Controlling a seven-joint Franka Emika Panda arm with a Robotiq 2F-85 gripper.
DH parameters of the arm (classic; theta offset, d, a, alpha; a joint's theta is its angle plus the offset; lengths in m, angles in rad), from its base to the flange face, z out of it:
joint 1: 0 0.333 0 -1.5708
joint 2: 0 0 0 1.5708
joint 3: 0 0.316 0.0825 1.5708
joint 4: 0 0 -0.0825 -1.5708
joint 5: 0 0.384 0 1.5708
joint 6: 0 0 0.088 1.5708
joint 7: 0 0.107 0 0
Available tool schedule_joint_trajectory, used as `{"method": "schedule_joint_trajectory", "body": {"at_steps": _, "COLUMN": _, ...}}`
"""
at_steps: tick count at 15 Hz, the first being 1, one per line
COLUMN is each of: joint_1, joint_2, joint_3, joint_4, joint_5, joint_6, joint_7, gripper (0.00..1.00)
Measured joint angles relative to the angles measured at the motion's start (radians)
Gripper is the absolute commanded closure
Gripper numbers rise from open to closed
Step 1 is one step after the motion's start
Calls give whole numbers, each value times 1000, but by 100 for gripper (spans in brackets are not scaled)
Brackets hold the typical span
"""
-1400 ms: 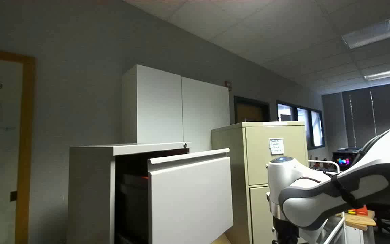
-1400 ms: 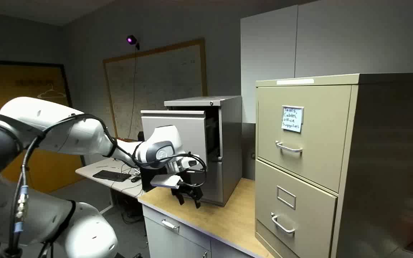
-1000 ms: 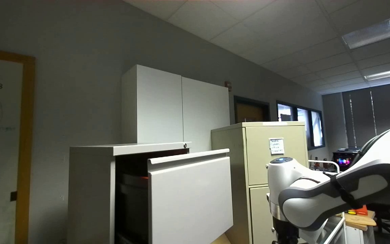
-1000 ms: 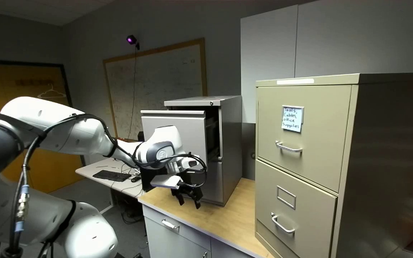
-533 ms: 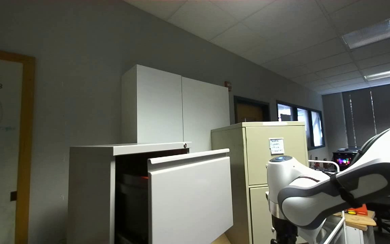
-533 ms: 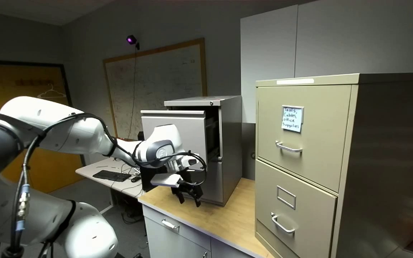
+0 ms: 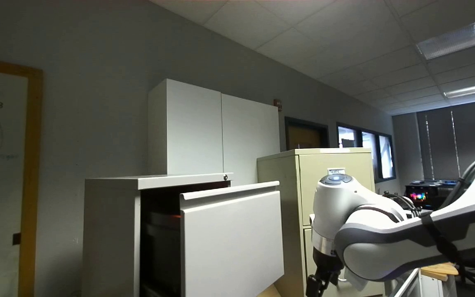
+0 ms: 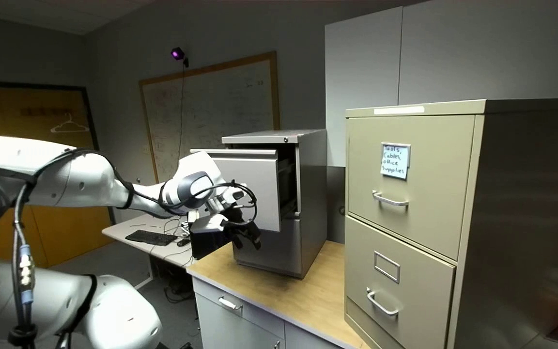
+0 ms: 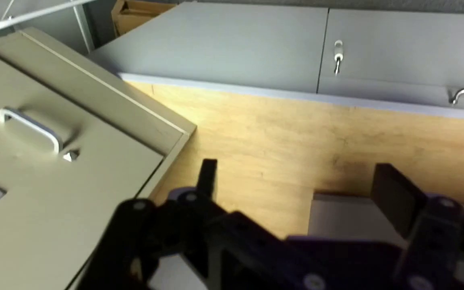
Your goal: Close the drawer
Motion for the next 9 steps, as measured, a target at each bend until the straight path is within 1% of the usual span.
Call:
{"method": "schedule_joint_trajectory", "body": {"at_steps": 2, "joint_1": 11, "joint_2": -39, "joint_3": 72, "joint_4": 2, "joint_5": -15, "joint_6": 46, "joint_7": 58, "gripper": 48}}
{"method": "schedule_joint_trajectory", "body": {"at_steps": 3, "joint_1": 15, "joint_2": -55, "joint_3": 108, "joint_4": 3, "joint_5": -27, "joint_6": 71, "joint_7": 83, "gripper": 58}}
{"method": "schedule_joint_trajectory", "body": {"at_steps": 4, "joint_1": 19, "joint_2": -68, "joint_3": 143, "joint_4": 3, "joint_5": -39, "joint_6": 99, "joint_7": 105, "gripper": 64}}
{"method": "schedule_joint_trajectory", "body": {"at_steps": 8, "joint_1": 30, "joint_2": -117, "joint_3": 269, "joint_4": 3, "joint_5": -81, "joint_6": 230, "joint_7": 166, "gripper": 95}}
{"method": "schedule_joint_trajectory", "body": {"at_steps": 9, "joint_1": 33, "joint_2": -130, "joint_3": 295, "joint_4": 3, "joint_5": -86, "joint_6": 267, "joint_7": 175, "gripper": 99}}
